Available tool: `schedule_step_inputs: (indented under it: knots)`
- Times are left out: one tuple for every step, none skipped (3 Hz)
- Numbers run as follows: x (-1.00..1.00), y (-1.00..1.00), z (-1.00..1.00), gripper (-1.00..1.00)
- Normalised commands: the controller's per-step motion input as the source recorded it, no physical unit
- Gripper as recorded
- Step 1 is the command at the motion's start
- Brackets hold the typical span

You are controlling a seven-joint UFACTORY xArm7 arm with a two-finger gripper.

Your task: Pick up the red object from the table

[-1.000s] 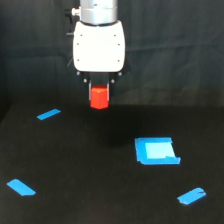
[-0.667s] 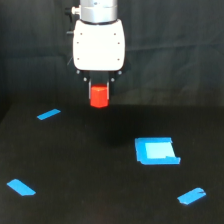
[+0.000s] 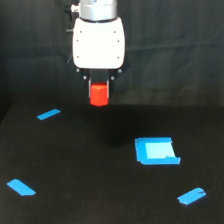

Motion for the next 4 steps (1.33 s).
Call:
schedule_step_inputs:
  knots:
    - [-0.05, -0.09, 0.12, -1.0]
    - [-0.02, -0.12, 0.16, -1.0]
    - [0.03, -0.12, 0.13, -0.9]
    - [0.01, -0.14, 0.02, -1.0]
